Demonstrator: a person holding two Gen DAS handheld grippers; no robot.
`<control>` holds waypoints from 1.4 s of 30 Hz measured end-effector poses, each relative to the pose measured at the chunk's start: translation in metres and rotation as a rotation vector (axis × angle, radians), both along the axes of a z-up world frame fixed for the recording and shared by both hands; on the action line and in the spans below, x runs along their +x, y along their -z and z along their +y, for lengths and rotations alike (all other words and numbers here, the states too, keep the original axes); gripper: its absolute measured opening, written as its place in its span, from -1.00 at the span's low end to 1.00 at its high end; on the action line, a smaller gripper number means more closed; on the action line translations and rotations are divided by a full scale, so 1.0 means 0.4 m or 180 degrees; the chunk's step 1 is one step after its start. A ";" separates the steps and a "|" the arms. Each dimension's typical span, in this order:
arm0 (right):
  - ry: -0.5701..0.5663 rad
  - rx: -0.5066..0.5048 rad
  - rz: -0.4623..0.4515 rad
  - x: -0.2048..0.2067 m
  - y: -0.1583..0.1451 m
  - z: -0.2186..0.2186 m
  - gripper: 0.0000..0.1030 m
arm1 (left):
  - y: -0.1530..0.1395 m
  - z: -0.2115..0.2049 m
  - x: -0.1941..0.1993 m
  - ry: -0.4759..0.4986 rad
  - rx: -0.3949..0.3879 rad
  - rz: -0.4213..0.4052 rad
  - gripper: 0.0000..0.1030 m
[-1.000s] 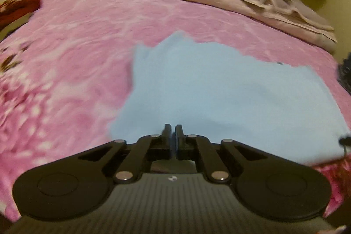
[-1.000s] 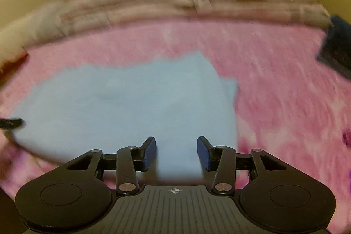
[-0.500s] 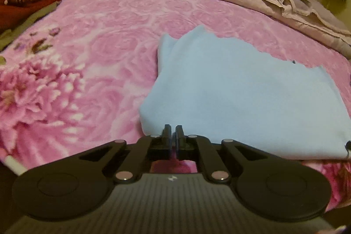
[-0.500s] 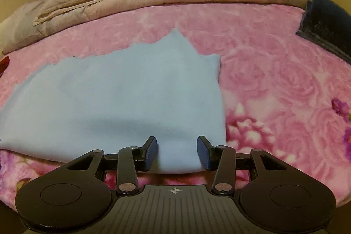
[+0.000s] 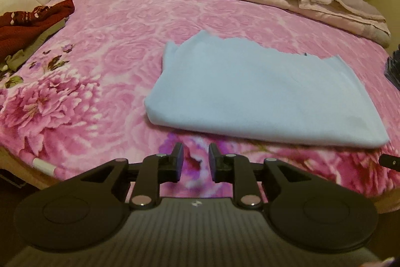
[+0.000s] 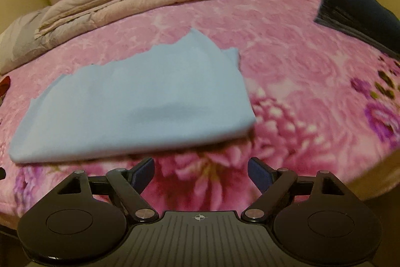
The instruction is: Fold clothes
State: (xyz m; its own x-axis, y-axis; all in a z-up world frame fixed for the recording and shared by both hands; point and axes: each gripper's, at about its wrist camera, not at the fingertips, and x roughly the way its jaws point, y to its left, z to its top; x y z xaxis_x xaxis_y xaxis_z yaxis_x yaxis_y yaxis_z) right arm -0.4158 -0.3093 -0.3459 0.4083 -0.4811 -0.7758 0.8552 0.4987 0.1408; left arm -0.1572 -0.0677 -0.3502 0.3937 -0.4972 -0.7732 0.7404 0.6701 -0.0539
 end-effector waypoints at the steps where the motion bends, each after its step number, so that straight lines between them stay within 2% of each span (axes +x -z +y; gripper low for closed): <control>1: 0.0021 0.0003 -0.0016 -0.007 -0.005 0.010 0.64 | -0.004 0.006 -0.009 0.0012 -0.0002 -0.0005 -0.63; 14: -0.0049 -0.0156 -0.0154 -0.040 -0.080 0.107 0.64 | -0.058 0.079 -0.079 0.0108 -0.0104 -0.0174 -0.54; 24: -0.0093 -0.0162 -0.0181 -0.047 -0.085 0.126 0.64 | -0.055 0.099 -0.082 0.0145 -0.0124 -0.0160 -0.53; 29: -0.0125 -0.0145 -0.0214 -0.051 -0.061 0.117 0.64 | -0.023 0.105 -0.065 0.0219 -0.0255 -0.0040 -0.53; 30: -0.0118 -0.0144 -0.0227 -0.053 -0.052 0.114 0.64 | -0.014 0.106 -0.059 0.0225 -0.0275 -0.0003 -0.54; 33: -0.0077 -0.0140 -0.0249 -0.057 -0.031 0.102 0.63 | 0.007 0.101 -0.032 0.0209 -0.0307 0.0054 -0.77; 34: -0.0064 -0.0150 -0.0263 -0.058 -0.027 0.096 0.62 | 0.009 0.097 -0.023 0.0213 -0.0329 0.0045 -0.78; 35: -0.0052 -0.0159 -0.0276 -0.059 -0.023 0.091 0.49 | 0.010 0.091 -0.013 0.0222 -0.0360 0.0025 -0.78; 36: -0.0048 -0.0169 -0.0299 -0.059 -0.021 0.084 0.17 | 0.009 0.083 -0.002 0.0235 -0.0390 0.0003 -0.79; 37: -0.0043 -0.0172 -0.0333 -0.056 -0.022 0.075 0.06 | 0.009 0.073 0.008 0.0245 -0.0418 -0.0019 -0.79; 42: -0.0012 -0.0187 -0.0519 -0.030 -0.019 0.011 0.04 | 0.017 0.015 0.071 0.0258 -0.0532 -0.0101 -0.79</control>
